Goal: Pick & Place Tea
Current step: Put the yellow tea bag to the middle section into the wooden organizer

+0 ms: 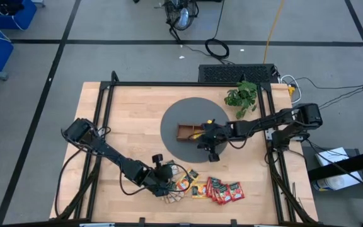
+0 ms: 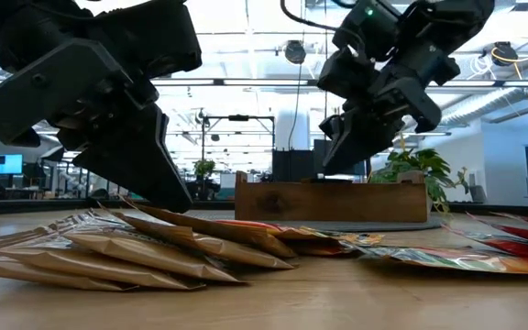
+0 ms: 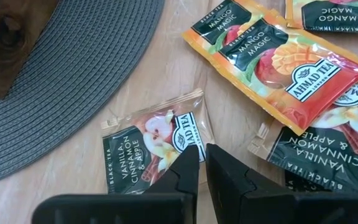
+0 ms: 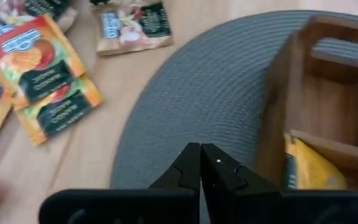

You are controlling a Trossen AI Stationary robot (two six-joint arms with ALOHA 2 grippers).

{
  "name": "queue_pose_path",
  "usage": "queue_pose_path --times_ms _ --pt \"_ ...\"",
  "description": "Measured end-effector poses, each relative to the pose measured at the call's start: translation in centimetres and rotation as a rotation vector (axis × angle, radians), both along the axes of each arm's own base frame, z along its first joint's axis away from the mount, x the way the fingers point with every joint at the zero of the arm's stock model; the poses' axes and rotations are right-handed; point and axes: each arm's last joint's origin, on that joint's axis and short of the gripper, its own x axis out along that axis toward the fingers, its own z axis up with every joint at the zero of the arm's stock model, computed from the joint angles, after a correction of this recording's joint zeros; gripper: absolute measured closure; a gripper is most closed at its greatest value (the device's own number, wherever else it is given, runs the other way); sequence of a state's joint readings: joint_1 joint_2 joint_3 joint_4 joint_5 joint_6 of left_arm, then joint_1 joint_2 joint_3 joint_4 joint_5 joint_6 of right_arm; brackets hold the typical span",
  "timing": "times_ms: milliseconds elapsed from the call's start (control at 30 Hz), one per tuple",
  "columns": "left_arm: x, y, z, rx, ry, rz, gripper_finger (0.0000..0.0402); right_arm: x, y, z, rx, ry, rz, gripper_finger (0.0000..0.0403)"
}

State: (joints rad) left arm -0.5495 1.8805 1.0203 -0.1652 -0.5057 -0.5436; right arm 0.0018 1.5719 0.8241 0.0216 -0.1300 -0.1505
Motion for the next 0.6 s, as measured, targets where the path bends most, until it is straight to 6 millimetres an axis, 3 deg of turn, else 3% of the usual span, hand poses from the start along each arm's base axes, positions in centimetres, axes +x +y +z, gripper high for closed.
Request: queue_pose_path --times_ms 600 --pt "0.0 0.0 0.0 0.008 0.004 -0.005 0.0366 0.0 -3.7 0.0 -0.212 -0.001 -0.212 0.0403"
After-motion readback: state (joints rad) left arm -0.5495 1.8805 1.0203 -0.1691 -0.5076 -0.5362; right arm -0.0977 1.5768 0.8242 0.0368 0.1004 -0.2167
